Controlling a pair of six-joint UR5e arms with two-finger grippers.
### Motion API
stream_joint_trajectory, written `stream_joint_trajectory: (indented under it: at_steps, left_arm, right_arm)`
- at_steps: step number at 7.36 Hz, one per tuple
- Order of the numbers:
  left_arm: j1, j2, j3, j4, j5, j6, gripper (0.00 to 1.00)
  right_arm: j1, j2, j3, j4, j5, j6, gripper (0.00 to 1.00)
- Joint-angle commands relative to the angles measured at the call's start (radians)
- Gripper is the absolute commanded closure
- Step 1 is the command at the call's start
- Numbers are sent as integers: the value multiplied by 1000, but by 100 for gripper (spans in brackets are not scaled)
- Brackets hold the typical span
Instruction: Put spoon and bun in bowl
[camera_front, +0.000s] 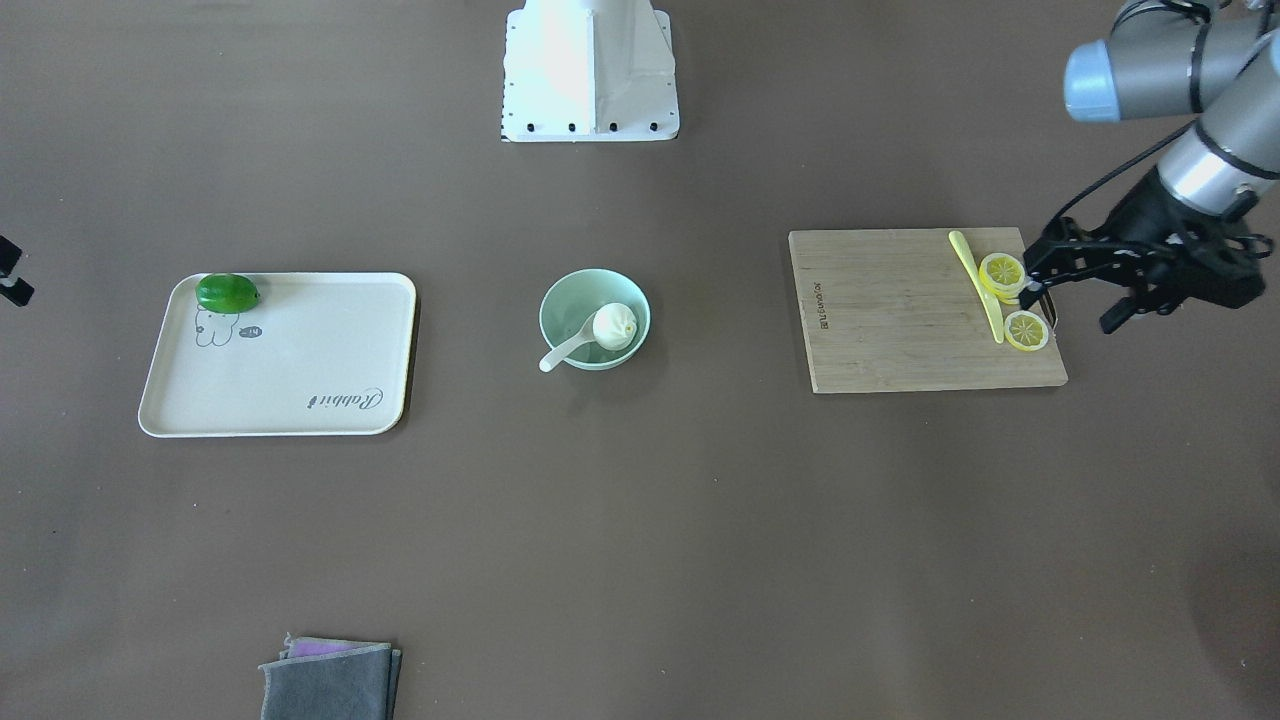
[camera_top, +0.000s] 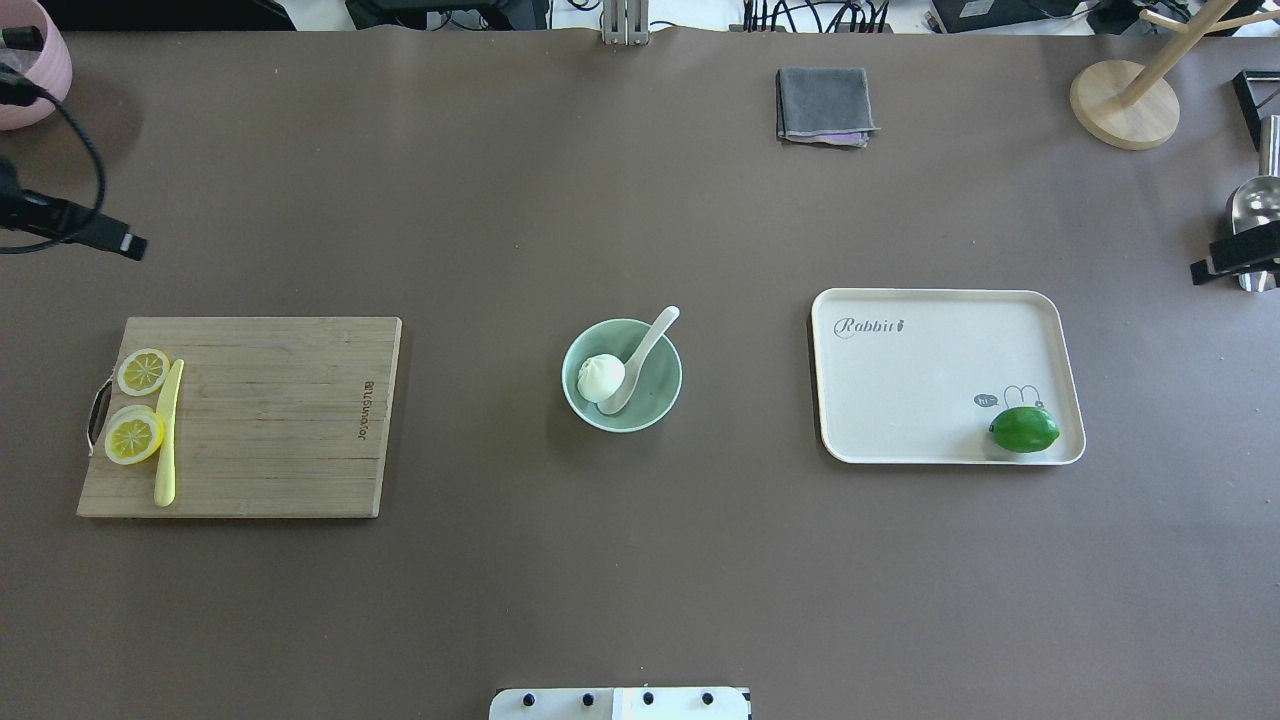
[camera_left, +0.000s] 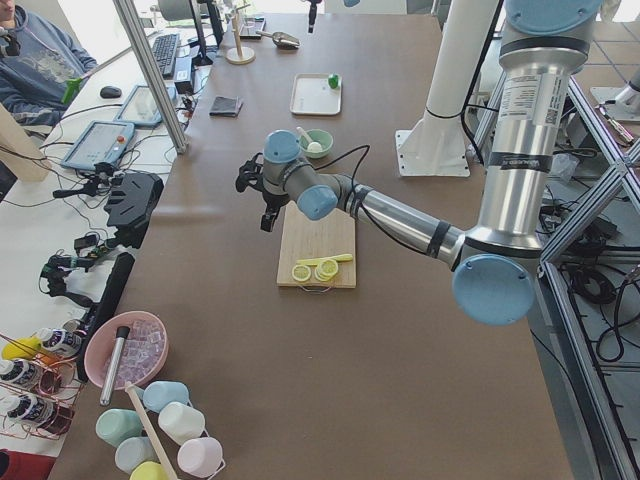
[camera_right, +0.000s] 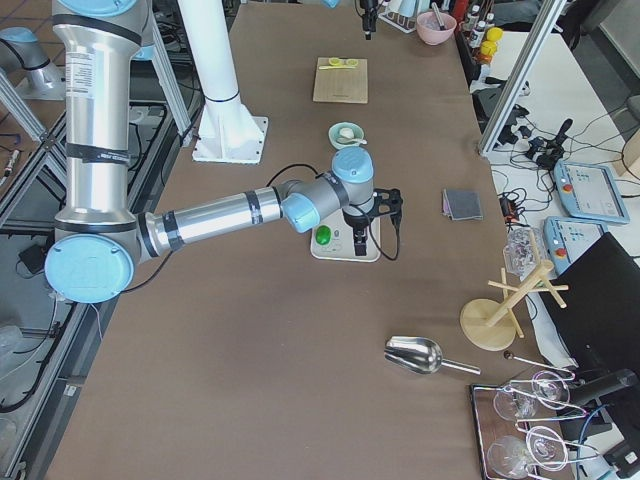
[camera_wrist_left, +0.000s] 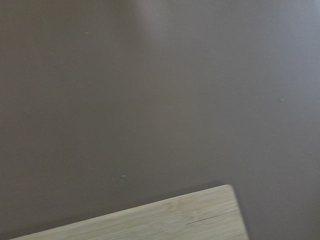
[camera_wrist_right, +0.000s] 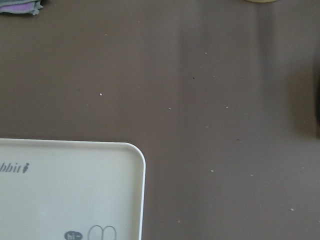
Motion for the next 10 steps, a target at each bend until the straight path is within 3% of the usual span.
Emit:
stream_joint_trajectory:
  at_steps: [1, 3, 10]
  left_arm:
    - [-202, 140, 19, 1, -30, 319, 1]
    - [-318, 234, 28, 0, -85, 496, 1]
    - [-332, 251, 77, -11, -78, 489, 1]
  right_arm:
    - [172, -114, -32, -4, 24, -277, 0]
    - [267, -186, -41, -1, 67, -428, 0]
    - [294, -148, -70, 13, 76, -468, 0]
